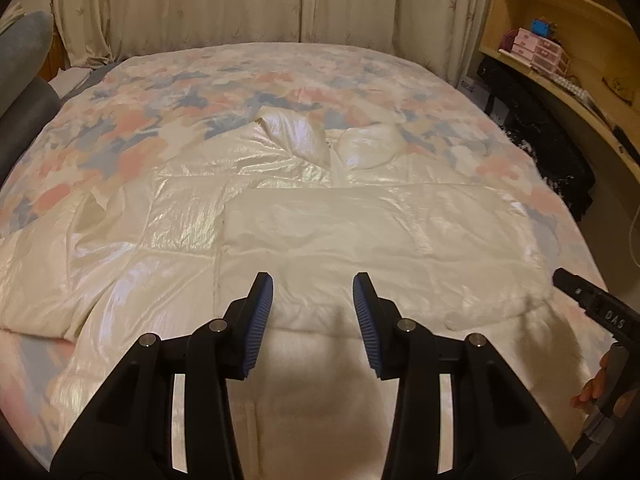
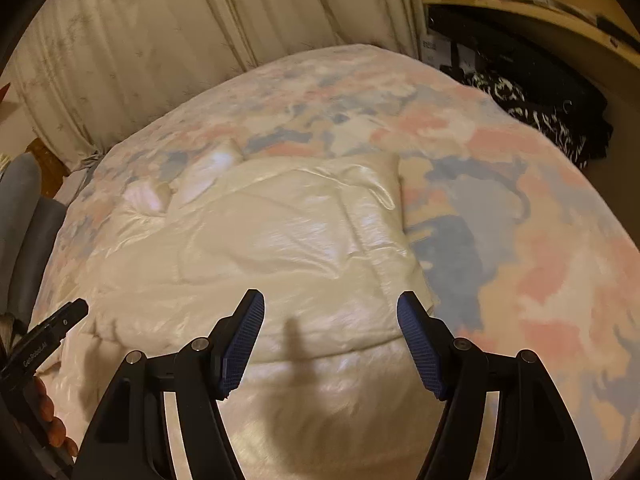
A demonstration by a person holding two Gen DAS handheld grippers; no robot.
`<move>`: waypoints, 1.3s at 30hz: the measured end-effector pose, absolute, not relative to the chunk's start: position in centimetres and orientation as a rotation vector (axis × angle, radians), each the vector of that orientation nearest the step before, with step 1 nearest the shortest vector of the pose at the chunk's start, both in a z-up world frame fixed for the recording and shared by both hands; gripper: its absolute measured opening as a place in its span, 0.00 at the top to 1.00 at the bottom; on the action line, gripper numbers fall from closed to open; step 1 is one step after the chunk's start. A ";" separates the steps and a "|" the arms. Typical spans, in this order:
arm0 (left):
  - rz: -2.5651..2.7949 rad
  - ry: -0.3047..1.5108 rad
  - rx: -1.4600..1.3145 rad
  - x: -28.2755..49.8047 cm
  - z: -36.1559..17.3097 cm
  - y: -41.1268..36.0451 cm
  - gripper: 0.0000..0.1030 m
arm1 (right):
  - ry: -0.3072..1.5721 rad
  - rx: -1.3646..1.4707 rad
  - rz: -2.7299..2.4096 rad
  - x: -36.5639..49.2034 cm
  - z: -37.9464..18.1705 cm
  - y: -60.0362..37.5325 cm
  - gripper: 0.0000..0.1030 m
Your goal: Fold large clothes
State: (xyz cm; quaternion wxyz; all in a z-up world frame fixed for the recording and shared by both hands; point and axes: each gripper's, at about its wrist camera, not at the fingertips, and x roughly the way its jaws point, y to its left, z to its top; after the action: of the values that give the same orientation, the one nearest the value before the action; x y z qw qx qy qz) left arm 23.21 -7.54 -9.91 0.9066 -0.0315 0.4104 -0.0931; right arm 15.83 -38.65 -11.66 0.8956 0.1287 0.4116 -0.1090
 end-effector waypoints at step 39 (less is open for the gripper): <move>0.049 0.835 -0.182 3.2 -2.3 11.1 0.53 | 0.790 0.085 0.032 -0.5 -1.6 -14.4 0.26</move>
State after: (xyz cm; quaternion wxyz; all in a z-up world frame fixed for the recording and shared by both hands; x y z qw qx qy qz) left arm 3.22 11.13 -2.33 0.9097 -0.0880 0.4051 0.0238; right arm -0.54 -14.36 -1.57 0.9219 0.0413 0.3849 0.0156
